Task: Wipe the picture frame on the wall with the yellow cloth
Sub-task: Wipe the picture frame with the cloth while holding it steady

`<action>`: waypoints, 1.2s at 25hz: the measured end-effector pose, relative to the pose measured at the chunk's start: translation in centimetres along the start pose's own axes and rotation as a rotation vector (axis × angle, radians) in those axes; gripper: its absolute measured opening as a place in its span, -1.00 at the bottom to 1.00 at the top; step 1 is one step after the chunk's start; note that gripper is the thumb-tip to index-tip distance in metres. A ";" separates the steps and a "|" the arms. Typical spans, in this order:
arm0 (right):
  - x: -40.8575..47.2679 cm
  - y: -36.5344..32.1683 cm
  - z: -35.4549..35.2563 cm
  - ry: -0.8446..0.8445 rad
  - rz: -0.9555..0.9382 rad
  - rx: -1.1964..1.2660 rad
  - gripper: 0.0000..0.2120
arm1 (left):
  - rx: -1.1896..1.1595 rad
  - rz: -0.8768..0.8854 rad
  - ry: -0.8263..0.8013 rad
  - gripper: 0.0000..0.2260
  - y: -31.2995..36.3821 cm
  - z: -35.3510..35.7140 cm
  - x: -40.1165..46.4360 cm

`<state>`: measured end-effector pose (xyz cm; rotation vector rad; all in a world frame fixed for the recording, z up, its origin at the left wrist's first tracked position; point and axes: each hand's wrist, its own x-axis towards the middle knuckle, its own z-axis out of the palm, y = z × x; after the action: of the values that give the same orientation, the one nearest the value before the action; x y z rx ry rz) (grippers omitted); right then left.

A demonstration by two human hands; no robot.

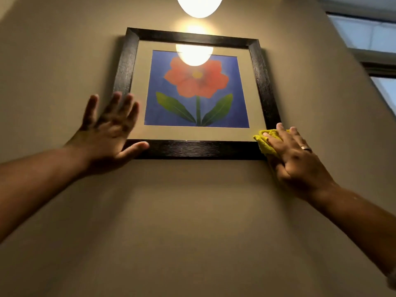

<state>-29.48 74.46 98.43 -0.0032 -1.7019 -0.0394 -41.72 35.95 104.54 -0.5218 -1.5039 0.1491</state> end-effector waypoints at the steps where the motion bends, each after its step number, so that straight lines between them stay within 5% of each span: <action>1: -0.5 -0.5 0.4 0.033 0.070 -0.011 -0.36 | -0.004 -0.038 -0.043 -0.22 -1.7 0.1 -1.3; 4: -0.4 -5.9 1.8 0.172 0.279 -0.003 -0.36 | -0.079 -0.048 -0.053 -0.23 -2.1 0.8 -2.5; 8: 0.8 -18.8 6.5 0.136 -0.094 0.048 -0.47 | -0.108 0.010 -0.025 -0.25 -2.5 0.9 -2.2; 11: 0.9 -17.9 6.4 0.158 -0.231 -0.001 -0.52 | -0.133 0.026 -0.016 -0.27 -2.8 1.0 -2.2; 15: -0.1 -6.0 2.4 0.225 0.332 -0.036 -0.41 | -0.121 0.037 -0.003 -0.25 -2.4 0.9 -2.2; 17: 0.4 -6.5 1.4 0.219 0.456 0.019 -0.37 | -0.120 0.028 -0.005 -0.24 -2.2 0.8 -2.1; 19: 1.3 -12.6 3.5 0.184 0.223 0.049 -0.38 | -0.117 0.022 -0.002 -0.25 -2.1 0.8 -2.0; 21: 1.2 -18.8 6.2 0.105 -0.226 0.025 -0.47 | -0.102 0.031 0.001 -0.27 -2.5 1.0 -2.1; 24: 4.6 -15.7 5.3 0.028 -0.509 -0.172 -0.52 | -0.088 0.059 0.006 -0.31 -3.0 1.5 -1.9; 28: 12.9 -0.4 -2.4 -0.073 0.091 -0.132 -0.47 | -0.018 0.062 -0.017 -0.32 -3.9 2.3 -1.8; 30: 14.2 1.7 -3.7 -0.136 0.112 -0.024 -0.43 | 0.030 0.051 -0.040 -0.32 -4.1 2.4 -1.6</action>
<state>-27.62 75.73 113.03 -0.1216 -1.8341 0.0245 -45.13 32.24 104.77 -0.5362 -1.5259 0.2224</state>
